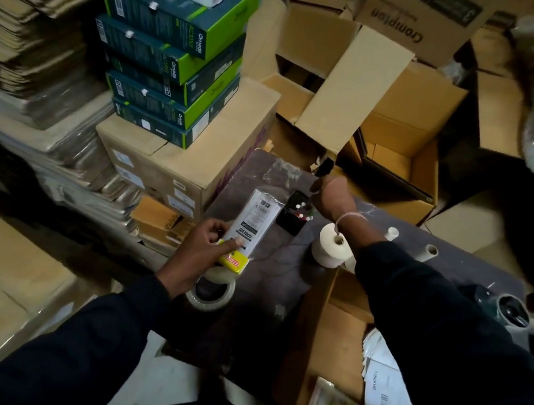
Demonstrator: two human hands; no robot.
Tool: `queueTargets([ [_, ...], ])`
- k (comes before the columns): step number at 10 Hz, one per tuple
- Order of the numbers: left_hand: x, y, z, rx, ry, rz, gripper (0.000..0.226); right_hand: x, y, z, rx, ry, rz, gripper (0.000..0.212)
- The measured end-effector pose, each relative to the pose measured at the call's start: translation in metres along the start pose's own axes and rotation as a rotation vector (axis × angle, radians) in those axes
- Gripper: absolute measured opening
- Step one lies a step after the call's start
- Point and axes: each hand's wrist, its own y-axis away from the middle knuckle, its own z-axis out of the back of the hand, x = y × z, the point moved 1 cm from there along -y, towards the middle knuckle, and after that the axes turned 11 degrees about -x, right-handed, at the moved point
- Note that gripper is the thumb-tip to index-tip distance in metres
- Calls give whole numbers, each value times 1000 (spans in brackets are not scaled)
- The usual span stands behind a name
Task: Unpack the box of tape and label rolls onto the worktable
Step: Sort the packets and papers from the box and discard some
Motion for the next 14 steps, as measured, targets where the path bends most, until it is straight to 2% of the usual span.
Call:
queueTargets([
  [1, -4, -1, -7, 16, -16, -11, 41, -10, 2, 15, -68, -90, -2, 20],
  [2, -10, 1, -14, 40, -50, -45, 36, -11, 17, 36, -148, -228, -59, 14],
  [3, -23, 6, -26, 81, -74, -82, 28, -9, 48, 68, -221, -596, -175, 20],
  [4, -45, 15, -41, 167, -83, -137, 23, -3, 88, 105, -51, -841, -208, 38],
  [5, -65, 21, -59, 329, -125, -234, 23, -16, 127, 135, 68, -942, -208, 52],
  [7, -80, 47, -111, 583, -328, -439, 30, -104, 205, 141, 160, -832, -214, 17],
  [8, -70, 66, -142, 765, -460, -462, 33, -148, 243, 124, 322, -782, -270, 12],
  [9, -47, 89, -175, 896, -736, -569, 38, -184, 279, 95, 555, -663, -366, 8],
  [10, -21, 108, -203, 1075, -1093, -603, 46, -197, 297, 69, 731, -390, -368, 12],
  [11, -6, 116, -219, 1188, -1448, -597, 59, -182, 298, 37, 986, 17, -184, 19],
  [12, -3, 122, -229, 1159, -1580, -615, 57, -168, 306, 1, 925, 73, -168, 38],
  [13, -5, 121, -234, 1067, -1558, -575, 53, -180, 312, -29, 639, 78, 18, 79],
  [14, -9, 121, -237, 971, -1517, -553, 50, -175, 311, -52, 652, 1, -63, 65],
])
